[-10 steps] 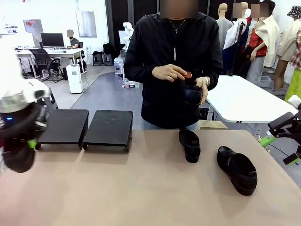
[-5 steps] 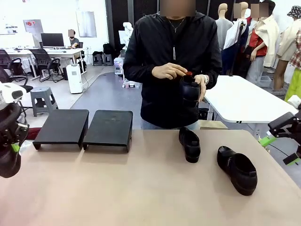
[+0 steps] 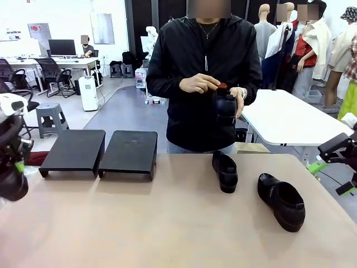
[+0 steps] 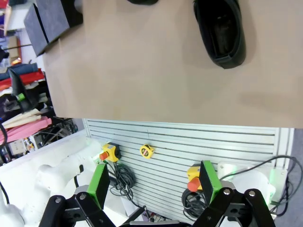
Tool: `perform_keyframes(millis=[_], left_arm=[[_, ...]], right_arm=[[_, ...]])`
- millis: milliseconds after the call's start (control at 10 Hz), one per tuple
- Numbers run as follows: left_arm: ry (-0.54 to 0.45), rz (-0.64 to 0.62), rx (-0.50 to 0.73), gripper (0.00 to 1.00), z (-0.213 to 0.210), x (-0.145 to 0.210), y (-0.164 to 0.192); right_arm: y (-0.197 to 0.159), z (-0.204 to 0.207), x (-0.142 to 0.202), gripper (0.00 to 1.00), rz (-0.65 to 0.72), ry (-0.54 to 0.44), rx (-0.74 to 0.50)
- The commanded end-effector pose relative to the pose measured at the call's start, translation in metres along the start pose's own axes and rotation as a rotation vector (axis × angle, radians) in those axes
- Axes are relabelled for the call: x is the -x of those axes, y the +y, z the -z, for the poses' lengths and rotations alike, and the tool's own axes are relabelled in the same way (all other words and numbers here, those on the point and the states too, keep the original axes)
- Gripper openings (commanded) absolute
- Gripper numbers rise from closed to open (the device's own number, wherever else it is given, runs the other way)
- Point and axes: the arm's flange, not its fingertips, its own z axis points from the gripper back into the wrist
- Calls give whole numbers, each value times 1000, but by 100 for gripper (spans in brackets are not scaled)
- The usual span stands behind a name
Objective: Organize the shoes by placing them on the stand.
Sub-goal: Place the Shoe from the middle of the table onto the Shoes Stand.
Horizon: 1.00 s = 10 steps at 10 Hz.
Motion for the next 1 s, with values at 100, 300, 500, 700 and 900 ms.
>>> perform_keyframes(millis=[100,300,500,700,900], left_arm=[[-126,215,36,0,0,-110,-35],[-144,275,-34,0,19,-166,-58],[-159,274,-82,0,50,-205,-71],[-133,245,-128,0,75,-214,-77],[-162,221,-169,0,94,-215,-80]], right_arm=[[3,-2,0,100,19,3,-9],[3,-2,0,100,19,3,-9],[3,-2,0,100,19,3,-9],[3,-2,0,100,19,3,-9],[3,-2,0,100,19,3,-9]])
